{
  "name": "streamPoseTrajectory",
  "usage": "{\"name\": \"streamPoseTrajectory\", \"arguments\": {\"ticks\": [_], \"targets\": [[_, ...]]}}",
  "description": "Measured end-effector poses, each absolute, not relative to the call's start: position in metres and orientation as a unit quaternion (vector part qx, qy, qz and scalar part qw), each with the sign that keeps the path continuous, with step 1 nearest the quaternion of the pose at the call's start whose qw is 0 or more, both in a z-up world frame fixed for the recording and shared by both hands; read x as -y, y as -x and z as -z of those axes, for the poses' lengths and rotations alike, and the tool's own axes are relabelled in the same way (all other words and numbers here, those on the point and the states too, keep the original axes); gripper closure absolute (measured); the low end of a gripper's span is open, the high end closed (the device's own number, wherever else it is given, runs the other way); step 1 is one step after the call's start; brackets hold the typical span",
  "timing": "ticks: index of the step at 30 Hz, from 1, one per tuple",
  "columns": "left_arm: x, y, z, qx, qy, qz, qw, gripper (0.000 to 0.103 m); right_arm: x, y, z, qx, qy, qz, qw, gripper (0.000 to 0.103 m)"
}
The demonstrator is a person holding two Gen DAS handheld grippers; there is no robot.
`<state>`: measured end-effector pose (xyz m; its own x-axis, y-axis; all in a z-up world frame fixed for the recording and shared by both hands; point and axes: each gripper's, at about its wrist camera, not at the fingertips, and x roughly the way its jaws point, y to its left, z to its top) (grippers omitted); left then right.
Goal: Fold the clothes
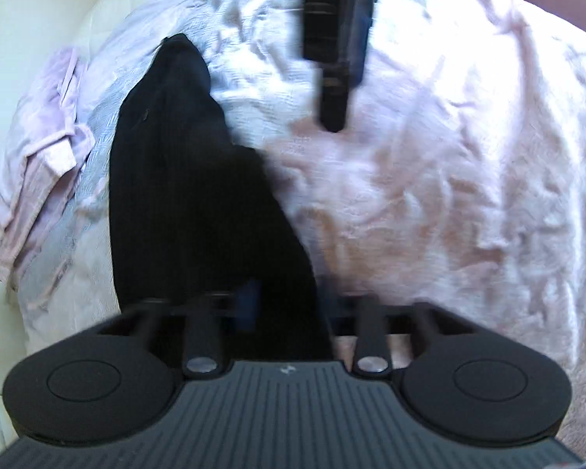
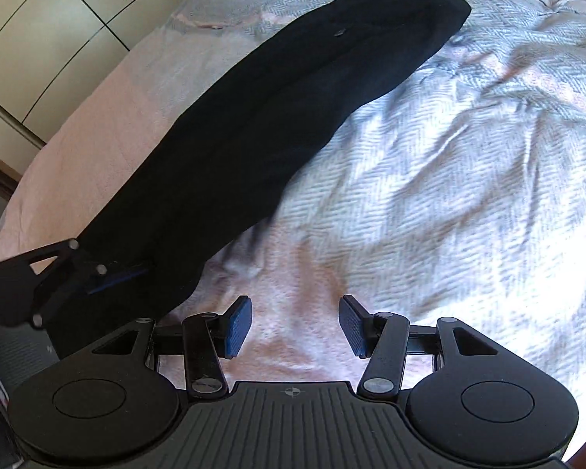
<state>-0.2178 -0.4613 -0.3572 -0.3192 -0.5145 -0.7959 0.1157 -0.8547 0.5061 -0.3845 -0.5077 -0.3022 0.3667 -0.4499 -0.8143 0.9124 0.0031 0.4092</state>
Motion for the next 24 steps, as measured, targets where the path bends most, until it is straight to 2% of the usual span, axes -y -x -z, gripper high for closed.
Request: {"name": "streamPoseTrajectory", "arguments": {"ticks": [4, 8, 11, 12, 13, 19, 24], "targets": [[0.503, 0.198, 0.321, 0.047, -0.516, 0.821, 0.238, 0.101, 0.508, 0.38, 0.3, -0.23, -0.475, 0.5, 0.687, 0.05], [0.539, 0.181, 0.297, -0.08, -0.48, 0.836, 0.253, 0.101, 0.513, 0.351, 0.302, -0.206, -0.468, 0.494, 0.703, 0.049], [0.561, 0.17, 0.29, -0.14, -0.462, 0.834, 0.266, 0.101, 0.516, 0.329, 0.303, -0.187, -0.464, 0.489, 0.715, 0.036], [0.567, 0.167, 0.288, -0.15, -0.458, 0.834, 0.269, 0.101, 0.519, 0.322, 0.305, -0.178, -0.464, 0.491, 0.716, 0.03], [0.572, 0.164, 0.286, -0.156, -0.455, 0.834, 0.272, 0.101, 0.523, 0.314, 0.306, -0.168, -0.466, 0.49, 0.717, 0.029], [0.589, 0.155, 0.281, -0.172, -0.44, 0.836, 0.279, 0.101, 0.563, 0.277, 0.32, -0.138, -0.486, 0.502, 0.701, 0.029], [0.59, 0.152, 0.286, -0.17, -0.435, 0.841, 0.273, 0.101, 0.588, 0.285, 0.338, -0.121, -0.507, 0.536, 0.664, 0.029]]}}
